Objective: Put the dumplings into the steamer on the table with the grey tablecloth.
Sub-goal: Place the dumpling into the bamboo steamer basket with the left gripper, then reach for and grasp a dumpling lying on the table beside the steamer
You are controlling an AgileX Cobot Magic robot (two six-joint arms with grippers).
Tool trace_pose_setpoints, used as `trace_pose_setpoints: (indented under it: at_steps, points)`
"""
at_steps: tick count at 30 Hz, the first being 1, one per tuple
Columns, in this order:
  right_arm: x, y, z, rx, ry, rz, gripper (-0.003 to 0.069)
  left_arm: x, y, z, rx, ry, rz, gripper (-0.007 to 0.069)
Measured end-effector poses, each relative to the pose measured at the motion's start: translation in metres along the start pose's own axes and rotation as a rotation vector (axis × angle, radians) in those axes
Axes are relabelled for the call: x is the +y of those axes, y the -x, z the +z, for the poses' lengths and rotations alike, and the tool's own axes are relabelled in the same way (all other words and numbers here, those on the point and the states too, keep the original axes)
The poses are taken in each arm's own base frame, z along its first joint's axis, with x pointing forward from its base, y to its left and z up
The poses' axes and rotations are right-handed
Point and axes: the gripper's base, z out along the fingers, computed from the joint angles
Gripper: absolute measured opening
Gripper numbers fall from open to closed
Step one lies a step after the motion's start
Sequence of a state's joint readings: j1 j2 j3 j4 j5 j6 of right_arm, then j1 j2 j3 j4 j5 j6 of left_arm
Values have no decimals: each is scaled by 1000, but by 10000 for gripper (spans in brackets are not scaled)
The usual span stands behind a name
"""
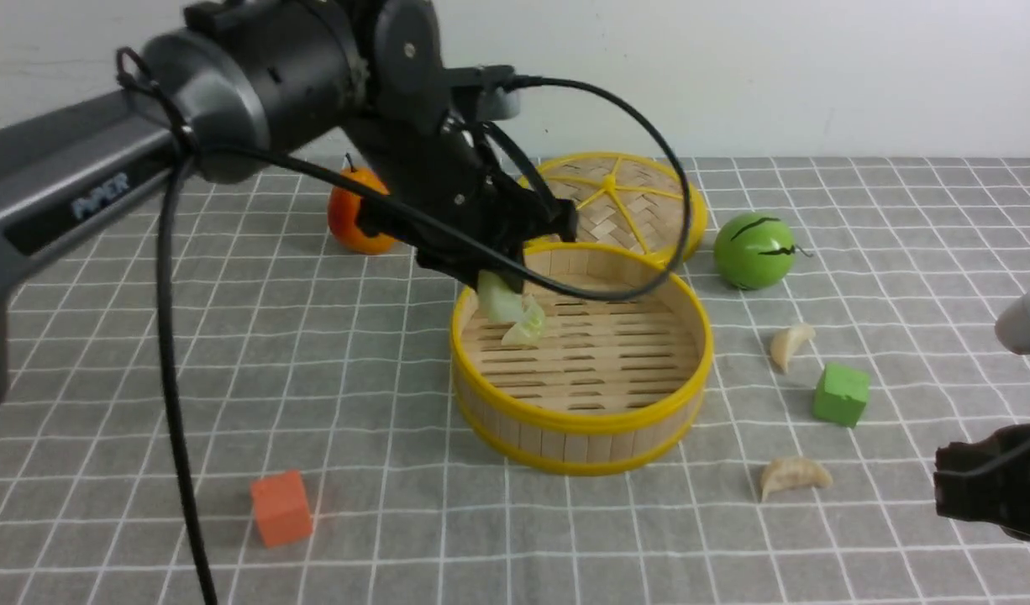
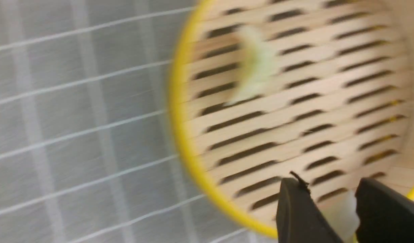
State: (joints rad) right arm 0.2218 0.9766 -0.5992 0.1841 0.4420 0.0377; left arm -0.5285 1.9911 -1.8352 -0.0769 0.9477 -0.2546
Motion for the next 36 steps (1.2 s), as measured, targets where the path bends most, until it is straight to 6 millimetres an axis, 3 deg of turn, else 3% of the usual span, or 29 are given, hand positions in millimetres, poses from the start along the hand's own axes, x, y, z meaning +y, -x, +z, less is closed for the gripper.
trace_pose_setpoints:
  at_steps: [3,6,10,12,17,20,23,24,28,32,34,36]
  points:
    - [0,0,0,-2,0,-1,41,-12,-9,39,35,7,53,209]
    - [0,0,0,-1,-1,-3,41,-8,-17,69,83,35,66,209]
    - [0,0,0,-2,-2,-4,42,-3,-23,89,112,68,85,206]
    - [0,0,0,-1,-2,-4,42,-2,-23,92,111,68,85,220]
    - [-1,-3,10,54,-8,7,65,-5,-20,90,96,49,72,410]
    - [0,0,12,88,-6,13,105,-7,-13,79,81,49,78,472]
    - [5,21,14,118,-5,-2,223,-10,0,40,45,79,106,496]
    - [5,22,14,118,-6,-3,232,-10,0,37,44,82,106,494]
    - [10,62,37,110,-12,-11,386,-12,7,-53,-37,95,104,429]
    - [-6,92,88,127,-61,47,469,-5,-11,-131,-107,98,120,323]
    - [-12,100,101,118,-75,66,477,0,-20,-148,-124,107,120,288]
    - [-22,109,134,125,-85,115,484,13,-44,-175,-152,119,112,223]
